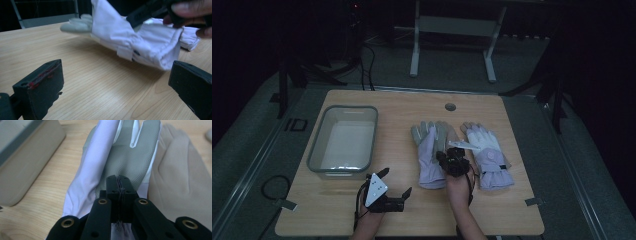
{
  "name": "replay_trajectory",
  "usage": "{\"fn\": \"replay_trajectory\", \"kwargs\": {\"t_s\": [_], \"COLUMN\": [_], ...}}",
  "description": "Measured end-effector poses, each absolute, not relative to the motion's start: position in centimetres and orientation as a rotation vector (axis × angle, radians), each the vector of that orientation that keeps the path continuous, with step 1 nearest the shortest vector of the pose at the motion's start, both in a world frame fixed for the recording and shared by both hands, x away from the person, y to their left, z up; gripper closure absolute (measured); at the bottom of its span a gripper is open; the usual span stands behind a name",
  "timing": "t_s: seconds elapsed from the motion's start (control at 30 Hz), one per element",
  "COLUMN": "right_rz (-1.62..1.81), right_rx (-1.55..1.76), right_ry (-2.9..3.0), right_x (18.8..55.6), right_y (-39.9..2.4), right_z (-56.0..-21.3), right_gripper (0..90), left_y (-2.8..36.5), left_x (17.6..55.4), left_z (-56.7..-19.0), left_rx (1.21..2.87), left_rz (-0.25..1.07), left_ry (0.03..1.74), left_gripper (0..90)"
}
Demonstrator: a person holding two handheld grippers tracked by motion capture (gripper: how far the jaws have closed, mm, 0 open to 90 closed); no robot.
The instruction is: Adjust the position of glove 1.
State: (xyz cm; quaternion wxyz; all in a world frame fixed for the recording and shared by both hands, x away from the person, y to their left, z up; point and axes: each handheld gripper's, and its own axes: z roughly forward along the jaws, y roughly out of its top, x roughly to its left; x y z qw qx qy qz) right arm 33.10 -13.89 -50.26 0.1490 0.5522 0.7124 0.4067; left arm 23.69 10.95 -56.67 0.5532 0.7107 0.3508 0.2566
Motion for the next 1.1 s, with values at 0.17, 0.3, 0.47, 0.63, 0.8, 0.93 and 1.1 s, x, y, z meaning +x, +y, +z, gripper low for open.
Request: {"fn": "replay_trajectory", "kwargs": {"t_s": [0.17, 0.3, 0.47, 0.63, 0.8, 0.93, 1.1], "right_rz": [1.144, 1.085, 1.138, 1.095, 1.086, 1.081, 1.086], "right_rx": [1.628, 1.665, 1.629, 1.511, 1.419, 1.345, 1.306], "right_ry": [2.044, 2.065, 2.077, 2.125, 2.189, 2.224, 2.265], "right_x": [33.2, 33.6, 33.5, 33.6, 34.5, 35.0, 35.7], "right_y": [-13.2, -12.6, -12.8, -13.3, -14.9, -16.7, -19.7], "right_z": [-51.8, -54.3, -54.1, -52.6, -50.5, -48.7, -47.1], "right_gripper": [88.1, 86.3, 68.0, 56.7, 51.5, 47.9, 50.5], "left_y": [10.9, 11.0, 10.9, 10.9, 11.0, 11.0, 11.0], "left_x": [23.7, 23.8, 23.8, 23.8, 23.8, 23.8, 23.9], "left_z": [-56.7, -56.7, -56.7, -56.7, -56.7, -56.7, -56.7], "left_rx": [1.68, 1.676, 1.679, 1.677, 1.675, 1.674, 1.677], "left_rz": [0.601, 0.596, 0.594, 0.591, 0.589, 0.585, 0.587], "left_ry": [0.831, 0.832, 0.828, 0.832, 0.832, 0.833, 0.833], "left_gripper": [0.0, 0.0, 0.0, 0.0, 0.0, 0.0, 0.0]}}
